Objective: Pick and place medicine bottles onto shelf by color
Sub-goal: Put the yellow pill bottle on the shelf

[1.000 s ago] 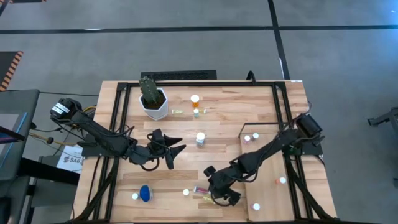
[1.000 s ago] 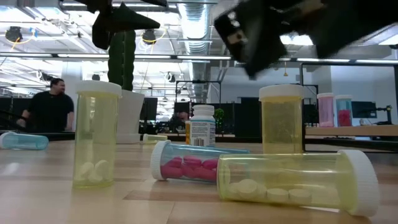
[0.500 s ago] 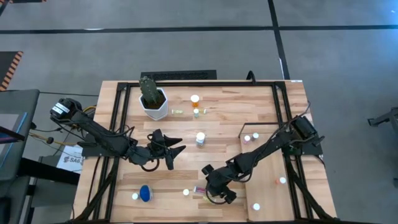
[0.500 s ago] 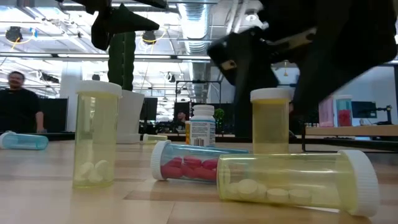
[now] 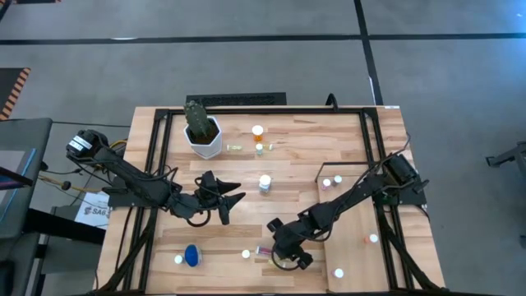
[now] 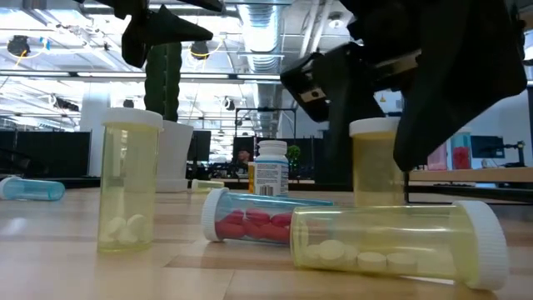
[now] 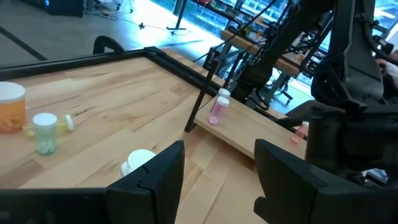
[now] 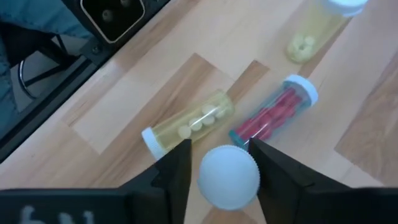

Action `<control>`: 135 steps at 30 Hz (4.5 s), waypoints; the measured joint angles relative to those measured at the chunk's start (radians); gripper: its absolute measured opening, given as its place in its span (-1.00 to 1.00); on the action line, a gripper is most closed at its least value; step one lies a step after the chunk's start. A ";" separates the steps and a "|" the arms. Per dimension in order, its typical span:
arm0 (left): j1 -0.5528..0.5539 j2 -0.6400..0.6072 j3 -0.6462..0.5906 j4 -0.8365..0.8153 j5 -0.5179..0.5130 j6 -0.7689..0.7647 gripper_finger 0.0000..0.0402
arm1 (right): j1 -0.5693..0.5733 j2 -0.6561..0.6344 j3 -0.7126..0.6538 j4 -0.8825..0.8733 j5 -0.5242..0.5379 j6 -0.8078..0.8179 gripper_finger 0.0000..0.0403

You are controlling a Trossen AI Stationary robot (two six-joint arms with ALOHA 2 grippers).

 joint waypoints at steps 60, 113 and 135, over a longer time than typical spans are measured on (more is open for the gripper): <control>0.000 0.000 0.000 0.184 -0.267 -0.135 -0.09 | 0.559 -0.584 -0.330 -0.309 0.125 0.082 -0.34; 0.000 0.000 0.000 0.177 -0.247 -0.131 -0.09 | 0.514 -0.628 -0.330 -0.407 0.042 0.103 0.17; 0.000 0.000 0.000 0.169 -0.236 -0.129 -0.09 | 0.041 -0.898 -0.330 -0.307 0.285 0.203 0.16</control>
